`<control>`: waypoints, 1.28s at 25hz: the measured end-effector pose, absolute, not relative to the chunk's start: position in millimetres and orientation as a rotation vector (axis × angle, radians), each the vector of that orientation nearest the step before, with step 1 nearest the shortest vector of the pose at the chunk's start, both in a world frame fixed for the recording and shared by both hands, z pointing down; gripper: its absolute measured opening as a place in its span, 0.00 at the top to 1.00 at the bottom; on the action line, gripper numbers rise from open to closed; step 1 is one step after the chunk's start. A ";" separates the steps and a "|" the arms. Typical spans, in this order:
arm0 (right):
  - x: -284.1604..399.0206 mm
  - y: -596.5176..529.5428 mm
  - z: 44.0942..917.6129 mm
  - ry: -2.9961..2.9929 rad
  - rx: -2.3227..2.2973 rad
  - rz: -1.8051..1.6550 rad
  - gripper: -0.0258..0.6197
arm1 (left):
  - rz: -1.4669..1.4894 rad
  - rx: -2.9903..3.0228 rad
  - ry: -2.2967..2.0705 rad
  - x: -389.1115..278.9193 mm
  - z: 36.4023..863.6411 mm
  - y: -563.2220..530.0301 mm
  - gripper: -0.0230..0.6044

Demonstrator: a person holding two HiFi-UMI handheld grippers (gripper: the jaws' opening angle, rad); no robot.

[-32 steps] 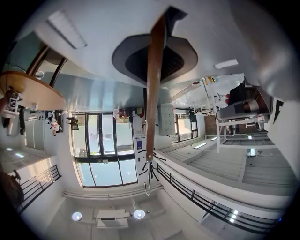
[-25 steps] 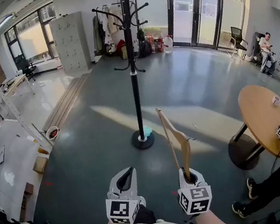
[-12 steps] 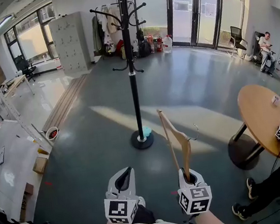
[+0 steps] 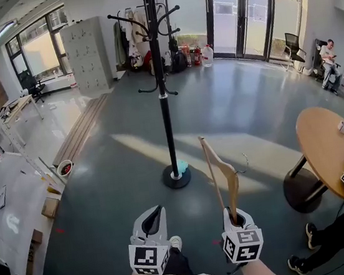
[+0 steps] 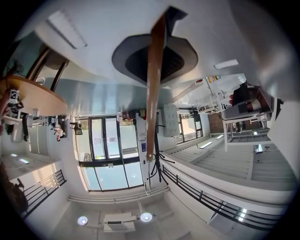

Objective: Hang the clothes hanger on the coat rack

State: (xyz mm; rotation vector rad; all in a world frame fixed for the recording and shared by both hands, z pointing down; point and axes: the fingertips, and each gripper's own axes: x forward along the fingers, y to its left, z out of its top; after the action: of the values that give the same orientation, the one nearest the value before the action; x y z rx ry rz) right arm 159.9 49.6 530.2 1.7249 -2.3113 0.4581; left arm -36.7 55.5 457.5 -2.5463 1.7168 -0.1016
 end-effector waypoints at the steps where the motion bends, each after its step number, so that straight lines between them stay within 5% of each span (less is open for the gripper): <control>1: 159.3 41.5 530.6 -2.308 1.728 0.460 0.92 | -0.101 -2.547 1.715 -38.1 457.9 47.3 0.96; 32: 95.8 -304.1 499.0 -2.178 1.870 0.376 0.92 | -0.085 -2.618 1.673 -147.4 455.6 -284.5 0.96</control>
State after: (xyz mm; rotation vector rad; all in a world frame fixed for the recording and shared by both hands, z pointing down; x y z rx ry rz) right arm 95.8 -304.1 499.0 1.8702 -2.1785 0.3762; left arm -147.4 -284.5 455.6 -2.6185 1.6726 -0.0851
